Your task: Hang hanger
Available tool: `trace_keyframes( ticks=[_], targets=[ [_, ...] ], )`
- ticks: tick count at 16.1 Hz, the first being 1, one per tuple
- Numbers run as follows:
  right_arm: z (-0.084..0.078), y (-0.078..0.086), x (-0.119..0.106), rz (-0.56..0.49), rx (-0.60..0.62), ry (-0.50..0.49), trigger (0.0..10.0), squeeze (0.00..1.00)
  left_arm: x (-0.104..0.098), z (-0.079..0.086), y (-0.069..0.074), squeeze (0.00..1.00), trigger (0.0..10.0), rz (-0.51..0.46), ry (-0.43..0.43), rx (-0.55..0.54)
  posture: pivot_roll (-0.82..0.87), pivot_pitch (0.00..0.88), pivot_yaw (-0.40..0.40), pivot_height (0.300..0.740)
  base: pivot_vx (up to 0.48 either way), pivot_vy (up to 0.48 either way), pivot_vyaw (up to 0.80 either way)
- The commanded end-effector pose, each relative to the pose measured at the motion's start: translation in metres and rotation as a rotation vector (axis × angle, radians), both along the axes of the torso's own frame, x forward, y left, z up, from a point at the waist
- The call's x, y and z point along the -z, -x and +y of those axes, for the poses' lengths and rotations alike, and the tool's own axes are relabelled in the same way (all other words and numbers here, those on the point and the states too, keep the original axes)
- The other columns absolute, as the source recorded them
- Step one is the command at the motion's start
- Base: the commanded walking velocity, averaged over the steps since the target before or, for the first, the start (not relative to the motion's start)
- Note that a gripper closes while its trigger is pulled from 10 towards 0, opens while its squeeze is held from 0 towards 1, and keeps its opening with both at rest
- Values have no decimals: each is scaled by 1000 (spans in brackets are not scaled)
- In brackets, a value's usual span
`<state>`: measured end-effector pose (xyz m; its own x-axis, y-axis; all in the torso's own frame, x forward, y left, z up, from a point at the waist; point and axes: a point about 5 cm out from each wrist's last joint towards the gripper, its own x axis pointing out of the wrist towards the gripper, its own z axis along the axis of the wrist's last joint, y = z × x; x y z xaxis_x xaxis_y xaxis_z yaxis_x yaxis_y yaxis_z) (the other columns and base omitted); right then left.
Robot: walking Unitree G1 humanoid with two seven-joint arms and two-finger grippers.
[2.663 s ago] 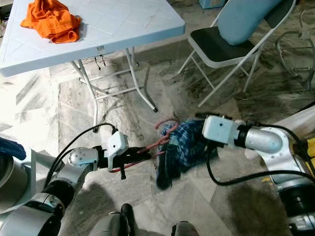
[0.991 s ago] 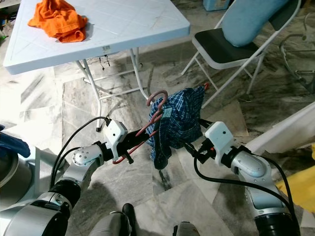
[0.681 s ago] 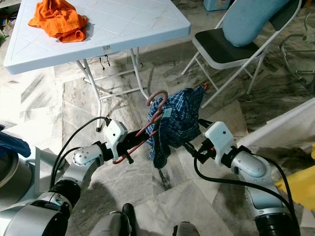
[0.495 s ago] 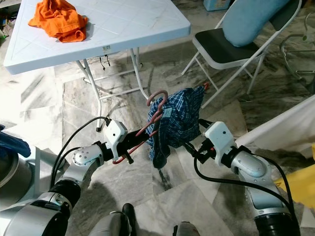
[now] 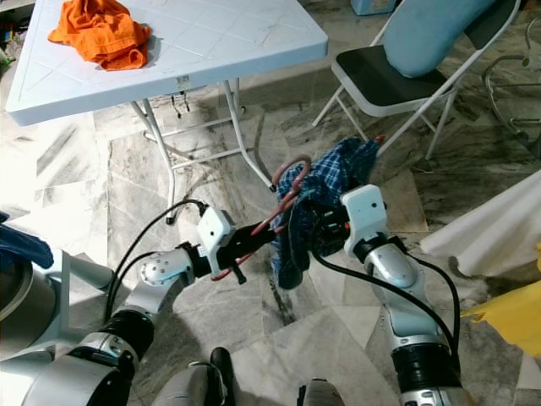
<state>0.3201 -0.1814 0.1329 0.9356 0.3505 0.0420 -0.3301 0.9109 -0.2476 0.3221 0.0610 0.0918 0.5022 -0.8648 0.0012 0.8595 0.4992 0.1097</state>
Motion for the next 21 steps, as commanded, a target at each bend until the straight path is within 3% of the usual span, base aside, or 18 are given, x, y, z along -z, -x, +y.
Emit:
trace_keyframes(
  ticks=[1, 8, 14, 21],
  targets=[
    [2, -2, 5, 10, 18, 3, 0, 0, -2, -2, 2, 0, 0, -28, -11, 33, -201, 193, 84, 740, 0, 0, 0],
    [-10, -5, 15, 38, 115, -24, 0, 0, 0, 2, 5, 0, 0, -38, -14, 36, -195, 193, 83, 740, 0, 0, 0],
    [-30, -6, 11, 35, 204, -109, 0, 0, 5, 6, 5, 0, 0, -22, -29, 2, -197, 189, 82, 740, 0, 0, 0],
    [-37, -10, 8, 34, 262, -206, 0, 0, 8, 5, 8, 0, 0, -16, -36, 7, -196, 186, 74, 740, 0, 0, 0]
  ],
)
